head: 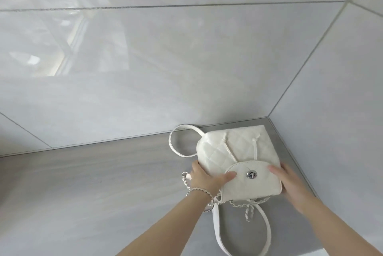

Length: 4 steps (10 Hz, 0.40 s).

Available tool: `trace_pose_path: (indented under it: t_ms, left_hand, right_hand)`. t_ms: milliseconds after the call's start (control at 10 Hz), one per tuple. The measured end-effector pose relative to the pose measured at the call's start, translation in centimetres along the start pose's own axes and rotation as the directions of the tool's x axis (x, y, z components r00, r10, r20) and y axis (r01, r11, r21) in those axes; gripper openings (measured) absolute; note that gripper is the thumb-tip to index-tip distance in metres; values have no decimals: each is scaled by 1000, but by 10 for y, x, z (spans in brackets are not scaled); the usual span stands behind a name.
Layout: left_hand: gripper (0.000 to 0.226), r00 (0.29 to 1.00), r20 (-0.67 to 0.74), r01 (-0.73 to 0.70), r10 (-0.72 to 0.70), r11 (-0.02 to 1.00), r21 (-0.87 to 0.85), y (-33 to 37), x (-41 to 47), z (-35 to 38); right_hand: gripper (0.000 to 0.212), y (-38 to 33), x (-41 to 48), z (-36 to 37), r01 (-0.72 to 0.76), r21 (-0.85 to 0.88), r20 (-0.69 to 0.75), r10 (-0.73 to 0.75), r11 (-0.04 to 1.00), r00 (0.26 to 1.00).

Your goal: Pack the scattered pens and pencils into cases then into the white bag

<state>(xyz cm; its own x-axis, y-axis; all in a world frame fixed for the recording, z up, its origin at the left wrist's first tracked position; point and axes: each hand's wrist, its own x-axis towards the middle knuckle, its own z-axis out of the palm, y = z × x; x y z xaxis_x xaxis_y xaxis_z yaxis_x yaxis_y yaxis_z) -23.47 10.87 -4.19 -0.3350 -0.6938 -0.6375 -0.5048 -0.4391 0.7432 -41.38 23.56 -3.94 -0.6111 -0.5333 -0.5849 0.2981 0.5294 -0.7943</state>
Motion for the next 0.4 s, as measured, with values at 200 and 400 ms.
trace_pose_path:
  t_ms: [200, 400]
  left_hand:
    - [55, 994, 109, -23, -3, 971, 238, -14, -7, -25]
    - [26, 996, 28, -86, 83, 866, 493, -25, -32, -84]
  right_hand:
    - [22, -16, -29, 24, 169, -441, -311, -327, 881, 892]
    - [10, -32, -76, 80, 352, -594, 102, -365, 723, 925]
